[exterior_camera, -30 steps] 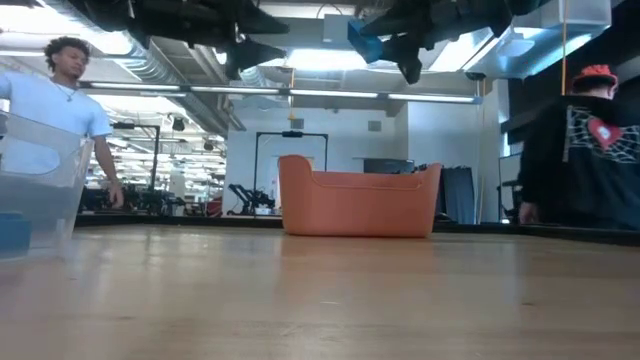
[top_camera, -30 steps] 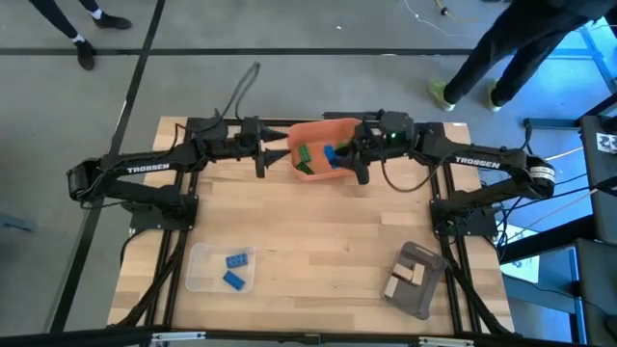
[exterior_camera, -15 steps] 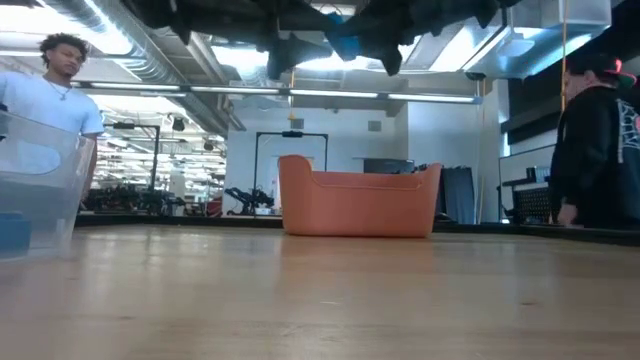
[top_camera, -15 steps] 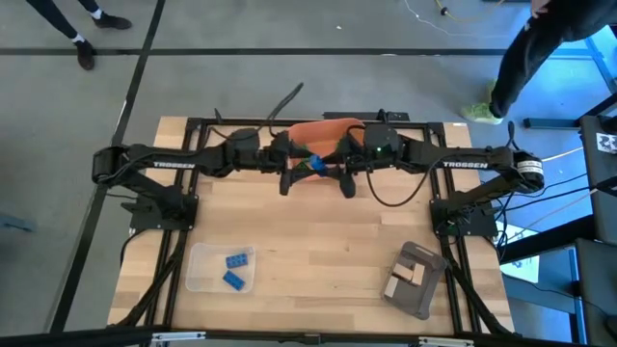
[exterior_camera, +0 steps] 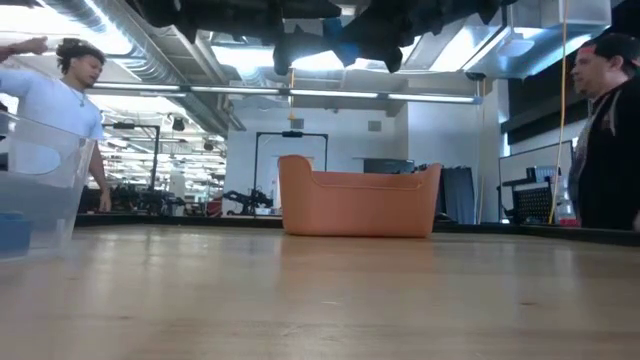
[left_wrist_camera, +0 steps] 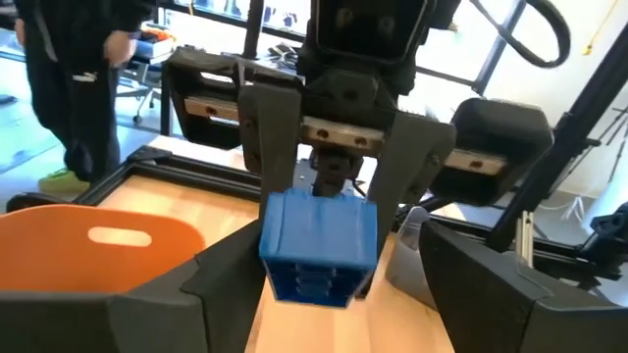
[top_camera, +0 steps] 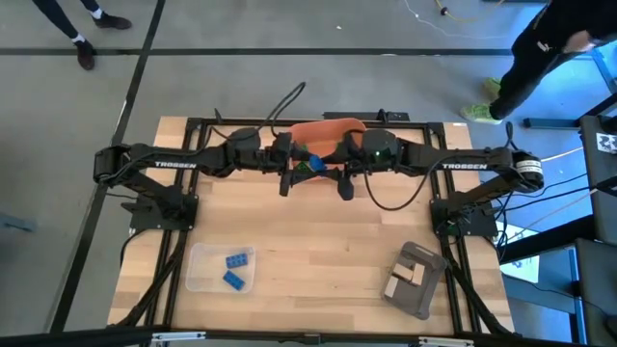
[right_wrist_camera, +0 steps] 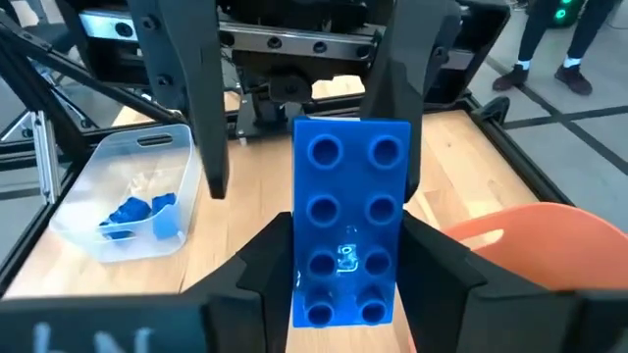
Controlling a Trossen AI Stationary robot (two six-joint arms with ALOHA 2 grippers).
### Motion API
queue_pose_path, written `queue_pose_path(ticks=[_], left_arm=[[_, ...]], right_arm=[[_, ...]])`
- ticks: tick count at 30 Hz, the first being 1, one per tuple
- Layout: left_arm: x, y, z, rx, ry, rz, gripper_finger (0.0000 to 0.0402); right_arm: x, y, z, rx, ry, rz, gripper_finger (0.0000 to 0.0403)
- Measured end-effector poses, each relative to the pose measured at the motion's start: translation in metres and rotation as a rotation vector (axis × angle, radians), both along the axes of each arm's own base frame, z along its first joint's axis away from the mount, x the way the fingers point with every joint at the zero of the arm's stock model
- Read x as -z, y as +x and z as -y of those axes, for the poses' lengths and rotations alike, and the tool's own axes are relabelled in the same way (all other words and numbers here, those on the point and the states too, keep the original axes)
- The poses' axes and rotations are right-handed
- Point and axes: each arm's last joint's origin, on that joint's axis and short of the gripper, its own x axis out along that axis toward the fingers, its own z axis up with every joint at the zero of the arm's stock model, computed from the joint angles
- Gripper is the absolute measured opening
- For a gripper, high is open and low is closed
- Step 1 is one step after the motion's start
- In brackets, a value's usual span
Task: Sort & place blocks by color
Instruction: Put the top blue 8 stud game piece into the white transparent bin
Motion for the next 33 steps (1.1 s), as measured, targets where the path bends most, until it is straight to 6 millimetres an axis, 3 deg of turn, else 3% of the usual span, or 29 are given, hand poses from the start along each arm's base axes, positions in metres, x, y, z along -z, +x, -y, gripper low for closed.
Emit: queue_pose_path(ticks=[6,13,18,26,29,33], left_arm=[[0.0,0.0,0.001,-0.005,0.0,0.0,0.0213],[0.0,0.0,0.0,-0.015,0.011,-0.005,0.0128],[0.001,-0.002,-0.004,0.018,0.004,-0.016,0.0125],[-0.012,-0.031,-0.021,-0.028,0.018,-0.086,0.0125],[-0.021,-0.047,-0.024,-0.047,0.023,-0.092,0.0125],[-0.035,-0.065,-0.022,-0.069,0.032,-0.065,0.0125]], right_arm=[[0.003,0.003,-0.001,-0.017,-0.014,-0.001,0.014],[0.001,0.004,-0.004,-0.026,-0.009,0.02,0.014],[0.0,0.003,-0.004,-0.011,0.019,0.02,0.0145],[-0.007,-0.027,0.0,0.113,0.098,-0.139,0.0313],[-0.011,-0.046,0.002,0.168,0.09,-0.205,0.0339],[-0.012,-0.07,0.003,0.223,0.107,-0.228,0.0342]])
